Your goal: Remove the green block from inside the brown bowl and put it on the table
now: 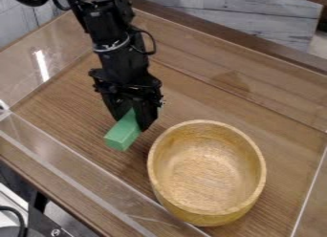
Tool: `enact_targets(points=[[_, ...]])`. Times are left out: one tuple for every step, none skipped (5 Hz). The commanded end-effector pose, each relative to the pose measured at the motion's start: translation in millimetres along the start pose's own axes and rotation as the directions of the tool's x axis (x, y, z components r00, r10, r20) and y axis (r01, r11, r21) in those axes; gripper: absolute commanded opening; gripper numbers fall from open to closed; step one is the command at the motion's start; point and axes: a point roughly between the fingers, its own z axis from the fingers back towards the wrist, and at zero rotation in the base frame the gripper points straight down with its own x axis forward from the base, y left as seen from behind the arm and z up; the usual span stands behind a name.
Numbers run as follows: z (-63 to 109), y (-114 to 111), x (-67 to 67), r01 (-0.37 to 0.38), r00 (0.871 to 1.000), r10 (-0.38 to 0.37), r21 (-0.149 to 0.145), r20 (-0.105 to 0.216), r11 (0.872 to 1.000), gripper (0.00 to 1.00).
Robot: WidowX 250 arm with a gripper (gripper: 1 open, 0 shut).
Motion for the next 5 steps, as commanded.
enact_targets(points=[[11.6, 2.8, 11.3, 0.000, 0.999, 0.000, 0.004, 0.045, 1.000, 0.00], [12.7, 3.7, 12.3, 0.000, 0.999, 0.000, -0.001, 0.046, 1.000, 0.00], [14.0, 4.5, 13.2, 0.000, 0.999, 0.000, -0.006, 0.047, 1.000, 0.00], [15.2, 5.3, 14.1, 0.001, 0.999, -0.001, -0.011, 0.048, 1.000, 0.00], [16.6, 6.2, 15.0, 0.003, 0.999, -0.002, -0.017, 0.049, 1.000, 0.00]])
